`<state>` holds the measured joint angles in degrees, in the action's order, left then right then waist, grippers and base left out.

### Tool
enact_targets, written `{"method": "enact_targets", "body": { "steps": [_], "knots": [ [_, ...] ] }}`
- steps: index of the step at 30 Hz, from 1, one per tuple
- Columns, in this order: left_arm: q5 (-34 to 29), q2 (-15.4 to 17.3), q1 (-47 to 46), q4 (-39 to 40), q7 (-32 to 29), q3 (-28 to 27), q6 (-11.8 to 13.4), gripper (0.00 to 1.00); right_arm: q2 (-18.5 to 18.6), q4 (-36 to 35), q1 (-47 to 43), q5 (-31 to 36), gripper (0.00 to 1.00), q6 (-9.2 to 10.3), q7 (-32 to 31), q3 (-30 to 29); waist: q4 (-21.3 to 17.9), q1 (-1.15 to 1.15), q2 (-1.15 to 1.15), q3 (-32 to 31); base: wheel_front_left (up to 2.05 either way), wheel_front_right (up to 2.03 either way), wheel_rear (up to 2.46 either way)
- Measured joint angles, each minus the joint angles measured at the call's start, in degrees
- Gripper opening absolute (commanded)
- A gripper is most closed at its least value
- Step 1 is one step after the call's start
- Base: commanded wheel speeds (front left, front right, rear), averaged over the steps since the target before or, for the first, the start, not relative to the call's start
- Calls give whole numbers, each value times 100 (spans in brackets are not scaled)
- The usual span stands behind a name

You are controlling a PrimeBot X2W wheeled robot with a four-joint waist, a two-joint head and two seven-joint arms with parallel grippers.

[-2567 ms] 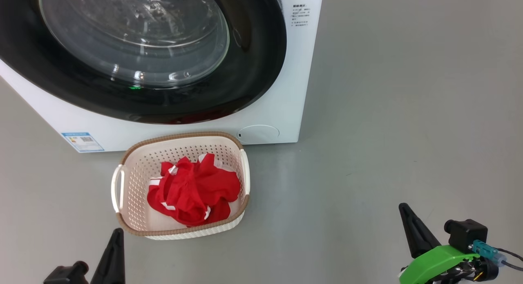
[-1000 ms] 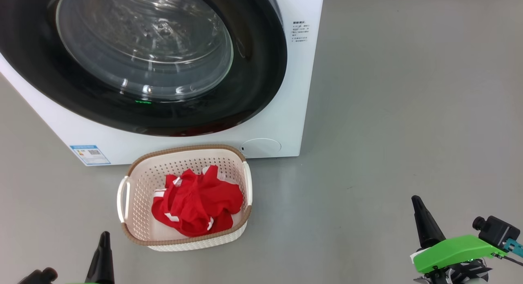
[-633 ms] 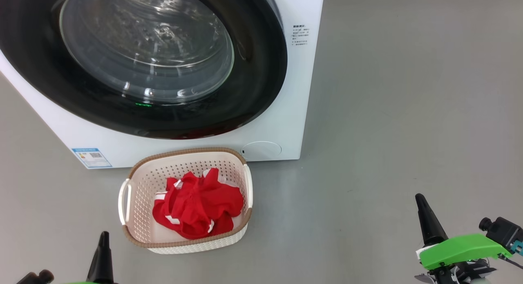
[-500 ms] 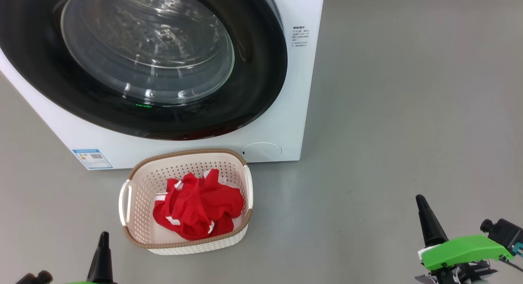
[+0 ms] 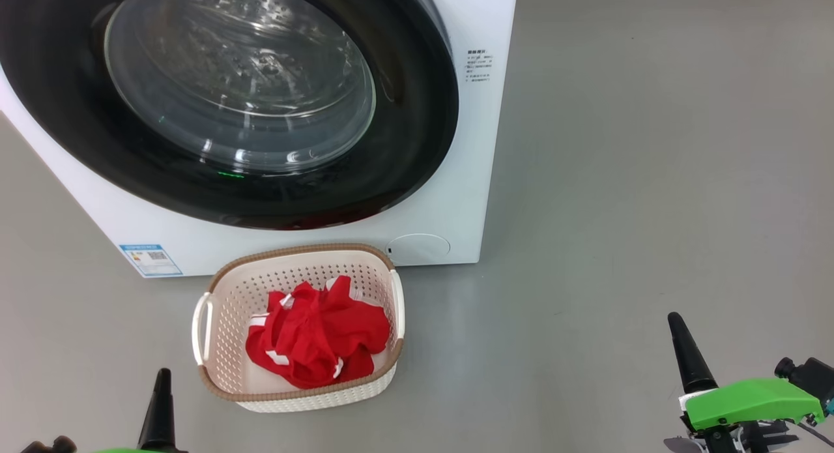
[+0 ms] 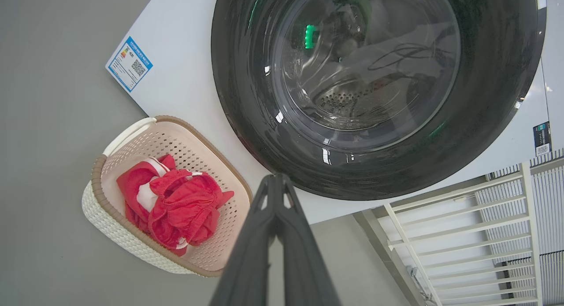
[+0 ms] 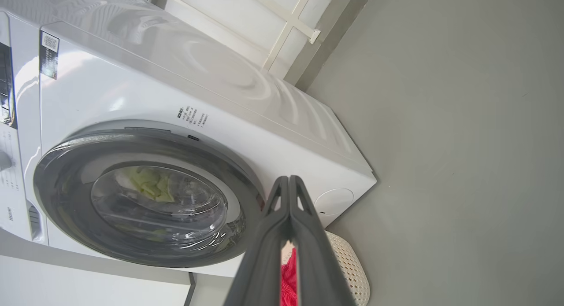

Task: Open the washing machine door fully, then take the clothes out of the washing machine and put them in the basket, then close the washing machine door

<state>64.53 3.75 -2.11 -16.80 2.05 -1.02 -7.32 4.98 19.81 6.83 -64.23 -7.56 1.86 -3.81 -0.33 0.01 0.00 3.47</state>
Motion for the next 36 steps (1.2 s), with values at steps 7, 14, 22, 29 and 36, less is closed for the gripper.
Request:
{"method": "enact_targets", "body": {
  "steps": [7, 14, 22, 29, 36],
  "knots": [
    [358, -12, -19, 9, -92, -40, 0, 0, -20, -51, -4, -352, 0, 0, -96, -45, 4, 0, 0, -42, 0, 0, 0],
    [757, -20, -71, 29, -205, -68, 0, 0, -52, -108, -7, -761, 0, 0, -231, -85, 9, 0, 0, -92, 0, 0, 0],
    [1310, -31, -74, 41, -350, -112, 0, 0, -102, -188, -9, -1269, 0, 1, -369, -157, 16, 0, 0, -155, 0, 0, 0],
    [1729, -46, -90, 64, -460, -155, 0, 0, -119, -245, -12, -1701, 0, 1, -483, -226, 21, -1, 0, -204, 0, 0, 0],
    [2137, -69, -95, 77, -572, -199, 0, 0, -142, -307, -102, -2100, 0, 1, -591, -265, 25, 0, 0, -254, 0, 0, 0]
  ]
}}
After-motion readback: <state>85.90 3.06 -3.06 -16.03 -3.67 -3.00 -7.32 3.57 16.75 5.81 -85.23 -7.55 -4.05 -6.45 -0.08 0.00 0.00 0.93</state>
